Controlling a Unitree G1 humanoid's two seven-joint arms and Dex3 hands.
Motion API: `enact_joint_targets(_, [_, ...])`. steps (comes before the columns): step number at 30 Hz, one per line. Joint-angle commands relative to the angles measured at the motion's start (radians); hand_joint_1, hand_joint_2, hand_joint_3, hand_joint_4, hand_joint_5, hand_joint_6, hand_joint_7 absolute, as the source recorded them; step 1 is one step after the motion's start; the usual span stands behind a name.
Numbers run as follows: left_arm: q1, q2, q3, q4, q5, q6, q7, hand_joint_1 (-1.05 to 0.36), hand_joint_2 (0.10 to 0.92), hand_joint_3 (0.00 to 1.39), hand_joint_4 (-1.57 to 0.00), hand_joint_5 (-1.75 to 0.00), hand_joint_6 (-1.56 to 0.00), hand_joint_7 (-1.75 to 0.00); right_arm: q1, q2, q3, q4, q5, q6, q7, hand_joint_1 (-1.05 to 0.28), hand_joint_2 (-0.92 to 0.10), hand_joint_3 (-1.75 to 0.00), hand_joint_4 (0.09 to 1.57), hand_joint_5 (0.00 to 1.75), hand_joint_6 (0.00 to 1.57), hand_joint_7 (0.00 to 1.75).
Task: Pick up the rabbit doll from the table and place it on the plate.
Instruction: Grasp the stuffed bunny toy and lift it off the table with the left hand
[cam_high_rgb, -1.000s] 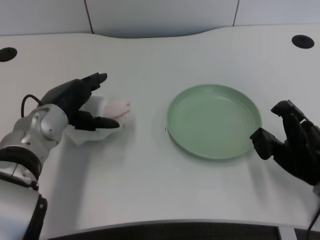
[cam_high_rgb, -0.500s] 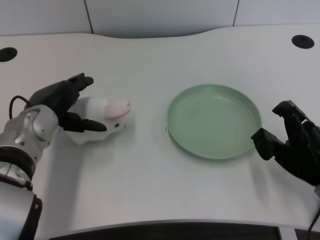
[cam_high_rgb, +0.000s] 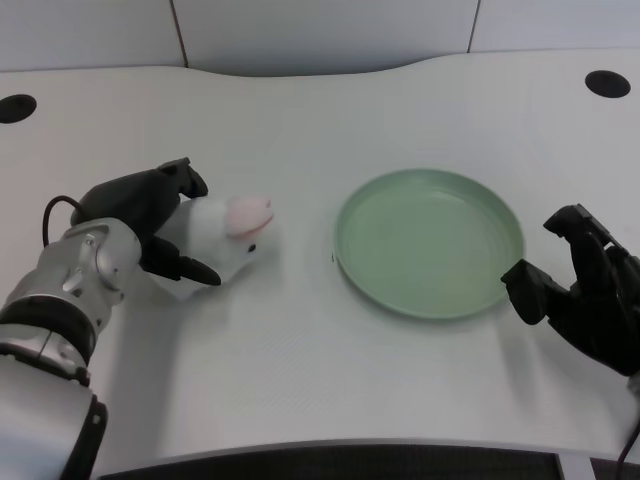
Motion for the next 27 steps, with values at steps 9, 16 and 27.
enact_joint_targets(9, [-0.003,-0.006,-0.013,0.012,0.013,0.004,0.007,-0.66,0.584,0.0,-0.51,-1.29,-0.31,-0.85,0.01,-0.006,-0.002,-0.017,0.008,0.005,-0.002,-0.61,-0.92,-0.34,0.88,1.75,0.65,1.75])
enact_joint_targets(16, [-0.007,-0.009,-0.025,0.013,0.017,0.009,0.002,-0.57,0.59,0.01,-0.64,-1.18,-0.44,-0.84,0.009,-0.008,-0.003,-0.014,0.01,0.009,0.002,-0.61,-0.92,-0.34,0.88,1.75,0.65,1.75])
enact_joint_targets(27, [-0.032,-0.01,-0.034,0.013,0.012,0.035,-0.021,-0.55,0.658,0.06,-0.86,-1.04,-1.05,-0.89,0.007,-0.007,-0.004,-0.013,0.01,0.012,0.003,-0.62,-0.92,-0.33,0.87,1.75,0.64,1.75])
